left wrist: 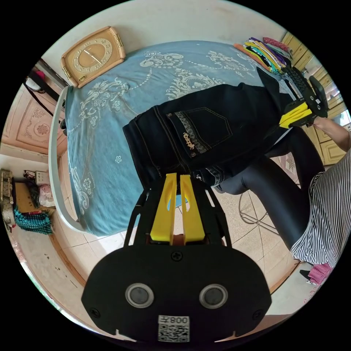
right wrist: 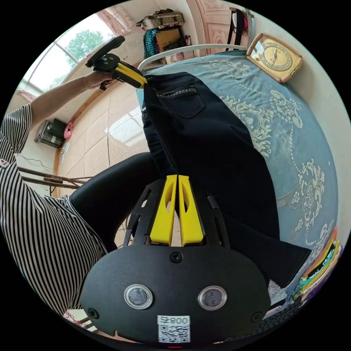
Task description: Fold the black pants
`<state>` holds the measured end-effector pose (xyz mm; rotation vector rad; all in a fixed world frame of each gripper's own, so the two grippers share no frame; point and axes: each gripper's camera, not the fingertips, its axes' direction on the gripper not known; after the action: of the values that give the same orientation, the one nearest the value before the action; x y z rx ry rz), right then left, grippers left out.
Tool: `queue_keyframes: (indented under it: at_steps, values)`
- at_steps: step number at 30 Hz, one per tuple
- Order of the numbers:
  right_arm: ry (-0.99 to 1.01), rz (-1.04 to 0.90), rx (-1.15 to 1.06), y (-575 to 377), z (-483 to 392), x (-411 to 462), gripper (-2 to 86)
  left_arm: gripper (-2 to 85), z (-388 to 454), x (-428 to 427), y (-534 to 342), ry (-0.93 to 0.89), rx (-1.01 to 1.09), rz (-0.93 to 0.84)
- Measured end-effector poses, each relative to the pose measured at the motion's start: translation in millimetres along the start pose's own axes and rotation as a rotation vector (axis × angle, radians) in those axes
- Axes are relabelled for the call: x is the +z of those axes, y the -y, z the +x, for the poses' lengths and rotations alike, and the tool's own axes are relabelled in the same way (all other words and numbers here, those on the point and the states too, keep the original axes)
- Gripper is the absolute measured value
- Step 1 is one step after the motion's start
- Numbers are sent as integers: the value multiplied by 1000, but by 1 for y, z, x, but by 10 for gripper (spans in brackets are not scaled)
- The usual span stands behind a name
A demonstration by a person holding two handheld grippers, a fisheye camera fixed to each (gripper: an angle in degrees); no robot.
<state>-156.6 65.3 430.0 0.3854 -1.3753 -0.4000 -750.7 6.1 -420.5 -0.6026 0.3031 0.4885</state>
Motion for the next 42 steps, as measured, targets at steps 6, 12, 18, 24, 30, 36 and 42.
queue_keyframes:
  at_steps: [6, 12, 18, 24, 30, 36, 42]
  values:
    - [34, -5, 40, 4, -4, -6, 3, 7, -18, 28, -28, -30, -36, 25]
    - [68, -14, 17, 17, -14, -15, 4, 9, -40, 53, -47, -25, -53, 29]
    - [71, -66, 27, 37, -14, -3, 4, 12, -59, 88, -63, -43, -90, 11]
    - [92, -78, 66, 50, -8, -5, 4, 5, -79, 96, -94, -62, -213, 107]
    - [107, -82, 73, 68, -3, -20, 4, 2, -88, 118, -98, -197, -312, 299]
    - [139, -67, 101, 83, 7, -42, 6, 1, -101, 186, -86, -241, -427, 225]
    - [236, 46, 231, 84, 28, -85, 8, 1, -106, 204, -74, -165, -429, 188]
